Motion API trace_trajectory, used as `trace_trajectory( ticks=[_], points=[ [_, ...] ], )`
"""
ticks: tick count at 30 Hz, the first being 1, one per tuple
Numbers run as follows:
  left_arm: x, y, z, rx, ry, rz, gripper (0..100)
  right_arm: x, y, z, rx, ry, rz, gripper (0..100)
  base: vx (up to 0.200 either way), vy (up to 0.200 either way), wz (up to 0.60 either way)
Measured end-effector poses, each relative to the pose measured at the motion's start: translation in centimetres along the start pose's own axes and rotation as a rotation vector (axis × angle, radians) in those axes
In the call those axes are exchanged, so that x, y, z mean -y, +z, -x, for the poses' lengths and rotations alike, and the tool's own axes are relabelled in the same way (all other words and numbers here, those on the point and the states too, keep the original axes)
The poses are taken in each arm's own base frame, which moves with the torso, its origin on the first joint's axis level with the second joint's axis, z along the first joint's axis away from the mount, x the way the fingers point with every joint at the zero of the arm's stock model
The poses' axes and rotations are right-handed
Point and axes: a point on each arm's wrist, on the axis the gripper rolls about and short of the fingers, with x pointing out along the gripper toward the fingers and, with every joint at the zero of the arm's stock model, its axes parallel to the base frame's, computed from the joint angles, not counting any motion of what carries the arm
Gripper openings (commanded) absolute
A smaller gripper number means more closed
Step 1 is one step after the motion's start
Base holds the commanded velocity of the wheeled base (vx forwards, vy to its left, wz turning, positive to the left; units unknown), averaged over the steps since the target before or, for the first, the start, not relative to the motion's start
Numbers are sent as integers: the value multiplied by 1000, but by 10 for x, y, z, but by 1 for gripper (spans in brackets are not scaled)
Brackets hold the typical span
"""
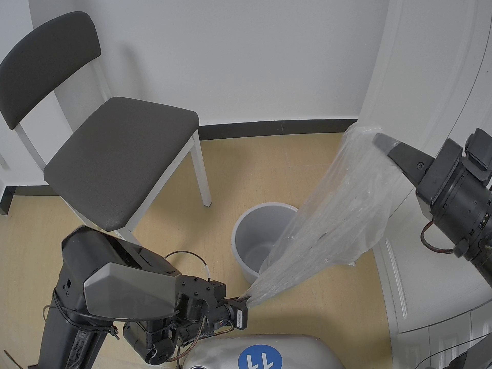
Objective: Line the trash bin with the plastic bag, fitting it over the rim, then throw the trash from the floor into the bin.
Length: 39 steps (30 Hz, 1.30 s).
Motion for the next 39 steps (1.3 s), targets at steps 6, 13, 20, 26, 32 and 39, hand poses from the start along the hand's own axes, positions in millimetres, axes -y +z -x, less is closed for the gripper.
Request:
trace_trajectory(
  ticks=[6, 13, 20, 26, 32, 39],
  points=[
    [-3, 20, 9, 62, 9, 4, 0, 3, -2, 0, -10, -12, 17, 0, 0, 0, 0],
    [-12, 63, 35, 196, 37, -20, 0, 10, -9, 0, -39, -37, 63, 0, 0, 0, 0],
    [-16, 97, 69, 305, 43, -66, 0, 22, -17, 1, -66, -78, 177, 0, 0, 0, 0],
    [-11, 113, 93, 321, 46, -82, 0, 32, -20, 2, -85, -114, 242, 0, 0, 0, 0],
    [8, 127, 131, 245, 55, -114, 0, 41, -25, 5, -122, -148, 304, 0, 0, 0, 0],
    [39, 135, 182, 121, 51, -142, 0, 52, -34, 12, -189, -166, 395, 0, 0, 0, 0]
  ],
)
